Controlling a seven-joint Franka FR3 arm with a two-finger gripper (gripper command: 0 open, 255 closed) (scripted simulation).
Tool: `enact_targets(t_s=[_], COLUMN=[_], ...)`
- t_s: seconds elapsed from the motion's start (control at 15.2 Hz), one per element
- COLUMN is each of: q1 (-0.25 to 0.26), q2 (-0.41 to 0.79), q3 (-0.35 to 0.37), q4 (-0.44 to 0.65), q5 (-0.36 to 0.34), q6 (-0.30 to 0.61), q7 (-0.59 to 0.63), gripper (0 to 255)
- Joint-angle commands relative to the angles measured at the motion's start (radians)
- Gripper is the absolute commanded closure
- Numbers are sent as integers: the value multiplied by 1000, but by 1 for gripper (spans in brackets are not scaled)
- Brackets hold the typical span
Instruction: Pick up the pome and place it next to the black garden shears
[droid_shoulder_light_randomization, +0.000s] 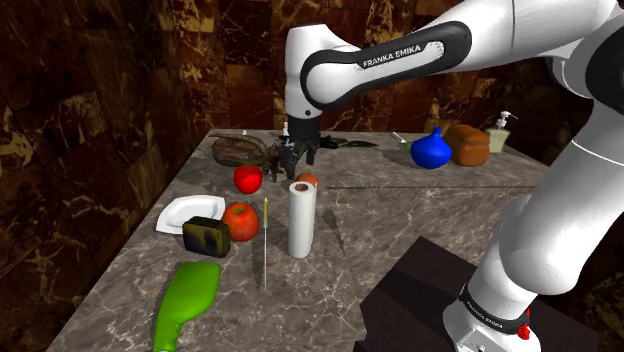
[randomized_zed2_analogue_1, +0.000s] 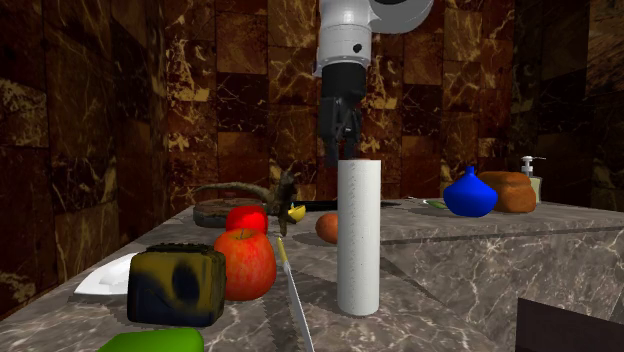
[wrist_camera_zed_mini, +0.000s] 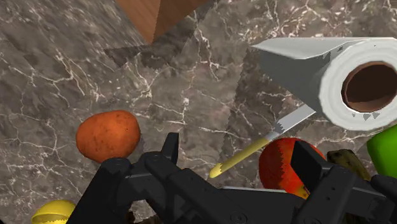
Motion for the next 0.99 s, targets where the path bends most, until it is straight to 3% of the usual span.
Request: enact_targets(t_s=[0.0, 0.73, 0.92], q1=[13, 113, 115], q2=[68, 459, 471], q3=[18, 81, 80], q4=[54, 445, 433], q5=[-6, -82, -86], q6=[11, -7, 16], q7=[13, 68, 70], gripper=[0, 0, 0])
